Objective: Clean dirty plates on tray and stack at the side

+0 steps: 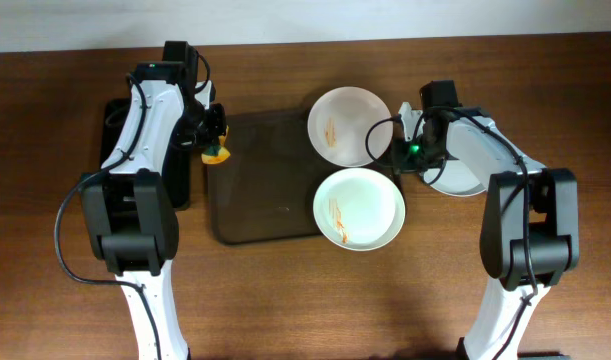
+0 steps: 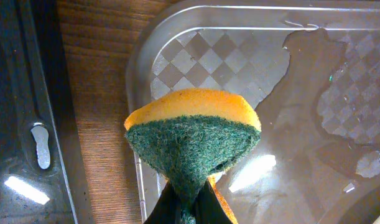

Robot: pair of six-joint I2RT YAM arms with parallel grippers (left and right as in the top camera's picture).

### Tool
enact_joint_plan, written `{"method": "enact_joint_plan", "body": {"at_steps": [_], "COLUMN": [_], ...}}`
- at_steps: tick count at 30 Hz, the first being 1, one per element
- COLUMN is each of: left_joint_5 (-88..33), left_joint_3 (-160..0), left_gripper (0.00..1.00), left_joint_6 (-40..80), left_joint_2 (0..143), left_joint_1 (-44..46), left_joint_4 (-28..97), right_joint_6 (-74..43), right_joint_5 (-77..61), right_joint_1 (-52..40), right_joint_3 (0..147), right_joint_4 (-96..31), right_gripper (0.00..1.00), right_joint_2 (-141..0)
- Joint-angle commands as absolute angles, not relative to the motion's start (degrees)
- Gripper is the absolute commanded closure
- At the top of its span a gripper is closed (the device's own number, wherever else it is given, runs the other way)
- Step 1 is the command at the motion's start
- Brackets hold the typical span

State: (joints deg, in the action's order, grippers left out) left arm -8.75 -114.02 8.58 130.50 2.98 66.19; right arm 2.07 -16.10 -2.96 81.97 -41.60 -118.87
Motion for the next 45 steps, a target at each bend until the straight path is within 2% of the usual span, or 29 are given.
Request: {"method": "enact_joint_plan", "body": {"at_steps": [1,10,11,12,13,15,19,24,29,30,34,35,38,40,45], "left_joint_5": [-8.60,-8.60,-8.60,-8.60,-8.60,-8.60,-8.60,-8.60,-8.60,-8.60,-8.60,-8.58,-8.58,-8.58,-8.58], "left_joint_3": [-114.56,-114.56,-114.56,-114.56,-114.56,-114.56,-114.56,-114.56,-114.56,-114.56,-114.56,-114.56,-114.56,-114.56,-114.56], "left_gripper": [0.99,0.99,0.99,0.99,1.00,0.99,0.99,0.99,0.99,0.99,1.00,0.99,0.99,0.99,0.99], "left_joint_6": [7.22,7.22,7.22,7.22,7.22,7.22,7.22,7.22,7.22,7.22,7.22,7.22,7.22,7.22,7.22], "left_joint_2": [130.06,130.06,130.06,130.06,130.06,130.06,130.06,130.06,130.06,130.06,130.06,130.06,130.06,130.06,130.06], "left_joint_1": [3.01,3.01,3.01,3.01,3.01,3.01,3.01,3.01,2.98,2.98,2.98,2.98,2.98,2.98,2.98], "left_joint_4": [66.04,66.04,66.02,66.00,65.98,65.71,65.45,65.41,65.36,65.28,65.19,65.19,65.19,65.17,65.19], "right_joint_6": [-1.48,-7.01,-6.98,-6.98,-6.98,-6.94,-9.28,-11.44,-11.44,-11.46,-11.42,-11.46,-11.49,-11.51,-13.63], "right_joint_5": [-14.59,-14.87,-14.87,-14.98,-15.35,-15.90,-15.97,-18.20,-15.84,-15.84,-15.57,-13.61,-10.66,-10.22,-7.46], "right_joint_1": [-2.70,-2.70,-2.70,-2.57,-2.48,-2.09,-1.85,-2.87,-4.93,-5.19,-6.76,-7.62,-9.28,-10.09,-11.97], "right_joint_3": [83.48,83.48,83.50,83.83,84.75,88.42,100.62,99.04,89.52,87.94,84.71,84.20,84.14,84.14,82.46], "right_joint_4": [-42.70,-45.01,-45.04,-45.58,-46.89,-51.11,-66.17,-80.64,-79.90,-78.06,-71.40,-70.54,-70.46,-70.46,-70.61], "right_gripper": [0.96,0.96,0.86,0.48,0.35,0.29,0.24,0.27,0.36,0.45,0.65,0.67,0.69,0.73,0.74], "right_joint_2": [-117.80,-117.80,-117.80,-117.78,-117.73,-117.58,-117.36,-117.62,-117.62,-117.62,-117.62,-117.62,-117.62,-117.62,-117.62]}}
